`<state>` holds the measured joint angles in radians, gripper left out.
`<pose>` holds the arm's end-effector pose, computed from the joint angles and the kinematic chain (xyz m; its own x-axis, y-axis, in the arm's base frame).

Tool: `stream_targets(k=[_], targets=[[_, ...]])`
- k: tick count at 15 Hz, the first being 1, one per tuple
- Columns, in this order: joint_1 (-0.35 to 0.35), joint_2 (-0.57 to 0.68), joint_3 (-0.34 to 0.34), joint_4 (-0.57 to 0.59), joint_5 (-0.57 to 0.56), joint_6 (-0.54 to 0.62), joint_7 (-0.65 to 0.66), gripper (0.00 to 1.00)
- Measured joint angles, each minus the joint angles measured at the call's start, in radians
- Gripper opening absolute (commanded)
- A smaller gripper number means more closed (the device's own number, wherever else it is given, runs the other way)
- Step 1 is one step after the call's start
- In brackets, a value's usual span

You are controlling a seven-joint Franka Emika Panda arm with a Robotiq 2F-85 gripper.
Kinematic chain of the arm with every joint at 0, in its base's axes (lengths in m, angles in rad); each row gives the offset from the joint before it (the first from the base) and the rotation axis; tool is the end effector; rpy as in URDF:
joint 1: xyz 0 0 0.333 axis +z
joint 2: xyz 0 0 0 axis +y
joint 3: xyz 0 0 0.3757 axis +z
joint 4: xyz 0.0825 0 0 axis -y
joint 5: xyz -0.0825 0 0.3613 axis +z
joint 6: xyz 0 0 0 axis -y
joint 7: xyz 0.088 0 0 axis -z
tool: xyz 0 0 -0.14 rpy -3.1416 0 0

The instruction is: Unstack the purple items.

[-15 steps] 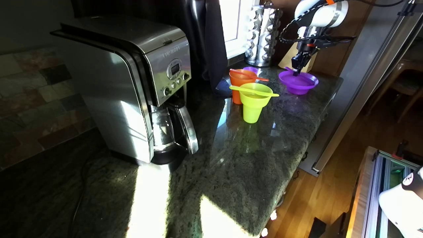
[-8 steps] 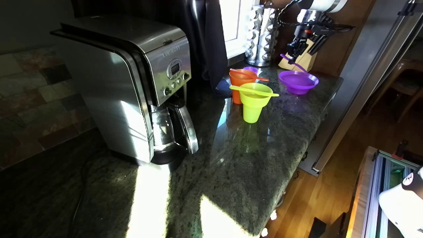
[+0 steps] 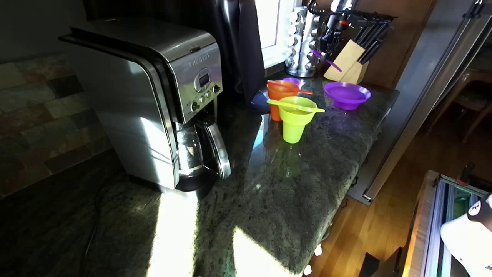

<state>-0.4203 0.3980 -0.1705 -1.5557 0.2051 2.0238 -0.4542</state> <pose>0.5883 -0.3523 0.4592 0.9713 -0.2057 0.1197 -0.1971 -0.9771 -0.0801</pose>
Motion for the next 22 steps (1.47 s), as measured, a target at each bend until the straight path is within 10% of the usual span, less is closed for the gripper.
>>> stream_targets(k=[2, 21, 22], targets=[[0.002, 0.013, 0.000, 0.015, 0.000, -0.005, -0.001, 0.04], [0.017, 0.057, 0.079, 0.018, -0.079, 0.152, -0.553, 0.16], [0.017, 0.057, 0.079, 0.019, -0.079, 0.152, -0.555, 0.04]])
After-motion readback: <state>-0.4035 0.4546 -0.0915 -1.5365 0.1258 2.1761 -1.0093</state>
